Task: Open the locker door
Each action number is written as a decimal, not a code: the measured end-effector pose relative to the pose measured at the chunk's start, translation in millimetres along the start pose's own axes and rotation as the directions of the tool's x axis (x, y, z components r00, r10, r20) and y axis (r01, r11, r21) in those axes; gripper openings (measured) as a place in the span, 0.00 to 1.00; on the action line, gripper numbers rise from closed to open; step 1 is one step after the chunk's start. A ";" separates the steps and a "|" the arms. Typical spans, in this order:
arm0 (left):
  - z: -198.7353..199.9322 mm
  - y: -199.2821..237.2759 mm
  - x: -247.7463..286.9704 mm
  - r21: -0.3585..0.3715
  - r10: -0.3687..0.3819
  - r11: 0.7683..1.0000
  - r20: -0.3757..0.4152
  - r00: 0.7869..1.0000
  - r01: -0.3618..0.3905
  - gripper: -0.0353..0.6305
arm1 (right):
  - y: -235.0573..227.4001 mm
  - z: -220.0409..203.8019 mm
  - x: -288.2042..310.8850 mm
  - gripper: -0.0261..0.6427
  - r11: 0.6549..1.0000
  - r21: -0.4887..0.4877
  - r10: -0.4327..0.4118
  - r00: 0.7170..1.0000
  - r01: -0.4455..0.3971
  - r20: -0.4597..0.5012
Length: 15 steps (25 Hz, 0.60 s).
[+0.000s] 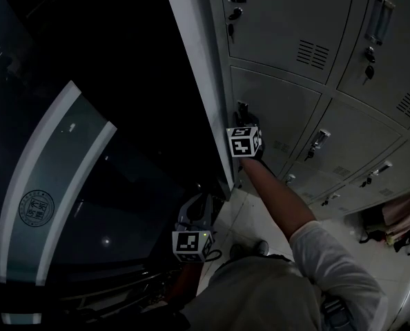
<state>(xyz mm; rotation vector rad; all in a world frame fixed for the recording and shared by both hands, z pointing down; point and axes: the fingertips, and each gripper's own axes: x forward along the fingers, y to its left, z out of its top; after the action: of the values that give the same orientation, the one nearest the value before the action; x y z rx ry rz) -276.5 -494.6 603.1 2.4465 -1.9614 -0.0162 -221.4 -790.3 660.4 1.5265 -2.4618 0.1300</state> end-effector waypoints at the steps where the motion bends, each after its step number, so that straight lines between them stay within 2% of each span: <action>1: -0.2 -0.9 0.0 -0.001 -0.004 1.000 -0.002 1.000 0.004 0.15 | 0.0 0.2 0.5 0.14 1.000 0.007 -0.012 1.000 0.012 -0.003; 3: -2.9 -0.5 -0.1 0.007 -0.013 1.000 -0.001 1.000 0.013 0.15 | -2.1 0.6 1.9 0.08 0.999 0.018 -0.042 0.999 0.043 -0.008; 7: -8.4 4.8 -2.9 0.013 -0.011 1.000 -0.007 1.000 0.011 0.15 | -3.2 0.2 5.4 0.09 0.997 0.008 -0.074 0.997 0.074 -0.018; 15: -14.1 7.3 -5.6 0.001 -0.014 1.000 -0.024 1.000 0.014 0.15 | -3.0 0.2 3.1 0.08 0.998 0.000 -0.056 0.998 0.056 -0.007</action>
<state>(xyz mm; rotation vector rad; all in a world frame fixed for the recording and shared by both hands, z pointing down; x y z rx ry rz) -284.6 -490.7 617.2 2.4495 -1.9359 0.0143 -220.1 -794.4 660.9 1.5916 -2.4111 0.1250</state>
